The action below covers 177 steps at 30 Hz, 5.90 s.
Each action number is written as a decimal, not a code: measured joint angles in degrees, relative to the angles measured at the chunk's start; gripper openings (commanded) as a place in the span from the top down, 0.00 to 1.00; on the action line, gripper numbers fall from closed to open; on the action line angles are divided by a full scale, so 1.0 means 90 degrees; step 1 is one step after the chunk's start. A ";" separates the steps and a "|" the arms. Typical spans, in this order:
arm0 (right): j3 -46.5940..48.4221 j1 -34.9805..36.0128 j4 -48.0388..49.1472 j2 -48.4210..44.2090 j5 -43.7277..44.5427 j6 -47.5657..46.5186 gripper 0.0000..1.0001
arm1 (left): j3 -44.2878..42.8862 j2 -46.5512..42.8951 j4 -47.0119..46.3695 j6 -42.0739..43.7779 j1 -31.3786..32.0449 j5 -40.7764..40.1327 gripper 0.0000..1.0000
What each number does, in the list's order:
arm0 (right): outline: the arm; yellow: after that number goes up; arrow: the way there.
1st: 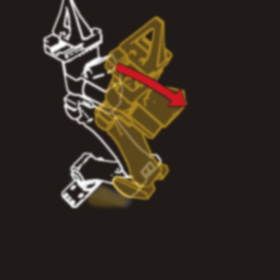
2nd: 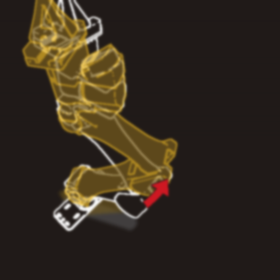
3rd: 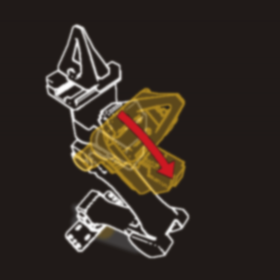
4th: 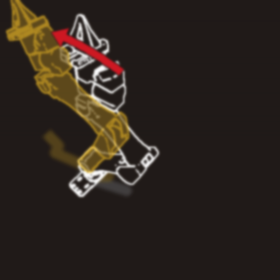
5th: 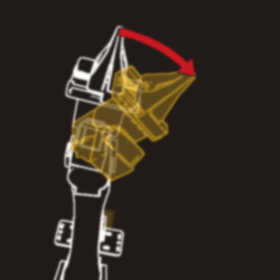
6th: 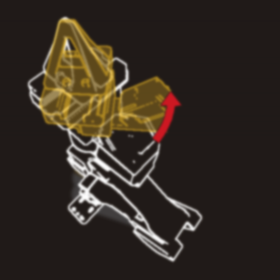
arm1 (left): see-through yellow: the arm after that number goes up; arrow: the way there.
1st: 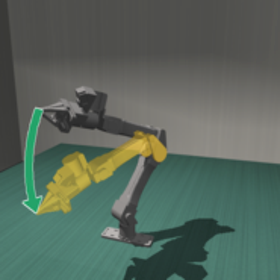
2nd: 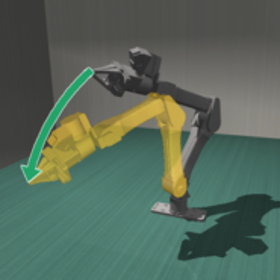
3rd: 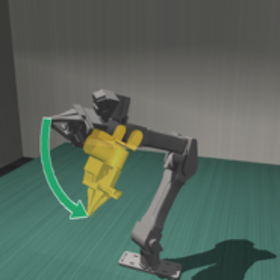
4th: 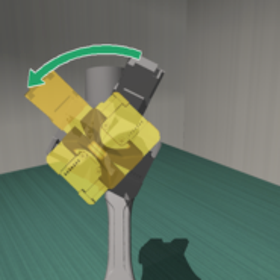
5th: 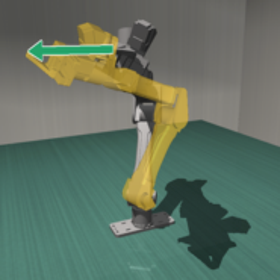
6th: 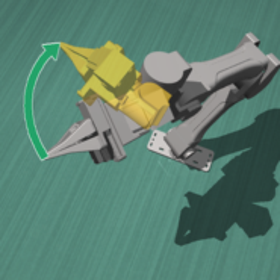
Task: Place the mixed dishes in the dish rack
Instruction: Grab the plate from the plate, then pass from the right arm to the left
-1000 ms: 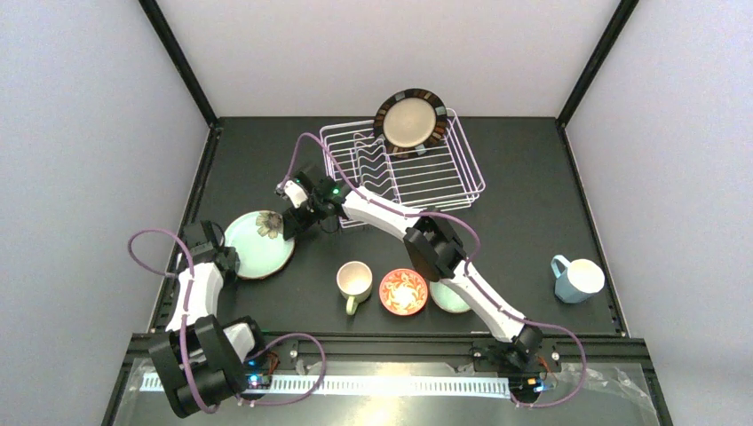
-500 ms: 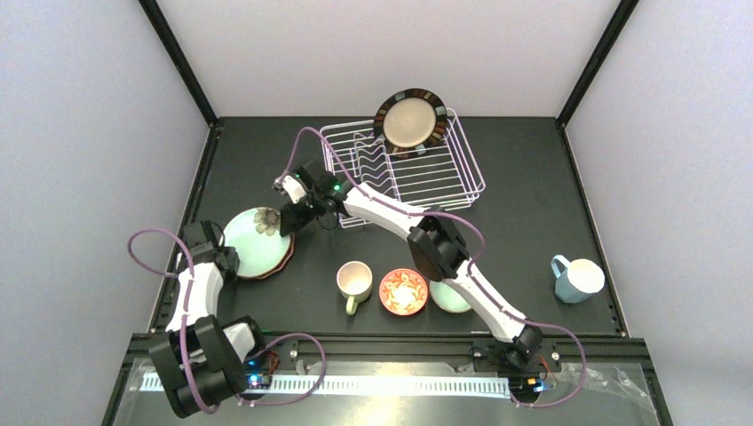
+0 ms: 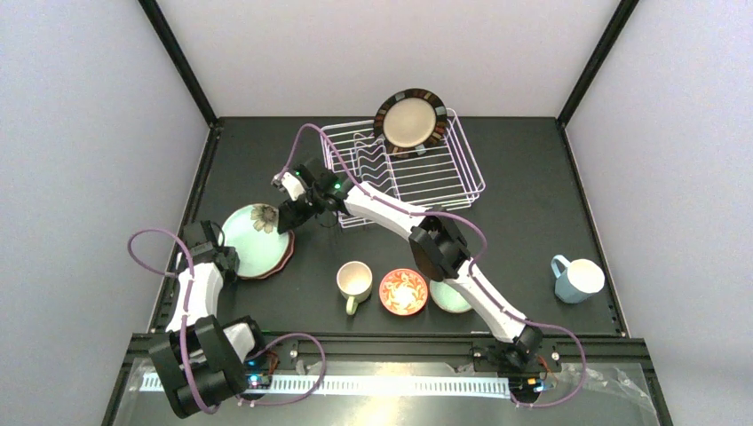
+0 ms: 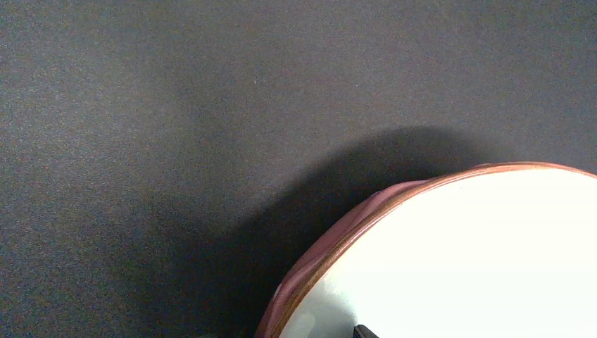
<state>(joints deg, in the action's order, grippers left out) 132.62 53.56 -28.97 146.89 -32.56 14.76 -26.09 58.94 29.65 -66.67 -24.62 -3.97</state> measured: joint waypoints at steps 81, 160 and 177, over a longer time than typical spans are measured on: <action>0.0614 0.0058 -0.0199 0.0340 -0.0493 0.0663 1.00 | 0.0410 -0.0716 -0.0381 0.0716 -0.0007 -0.0051 0.19; 0.0510 -0.1049 -0.0495 -0.0449 -0.0391 0.2018 1.00 | -0.0894 -0.1078 -0.0107 0.0413 0.0209 0.1037 0.01; 0.0369 -0.1829 -0.0347 -0.0896 -0.0583 0.2310 1.00 | -0.2227 0.0160 -0.1030 0.0551 0.0471 0.1991 0.01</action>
<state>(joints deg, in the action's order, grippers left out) 135.94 37.10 -32.10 138.82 -37.80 35.55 -46.13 60.38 20.38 -61.71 -20.38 13.96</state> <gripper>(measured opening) 0.102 0.987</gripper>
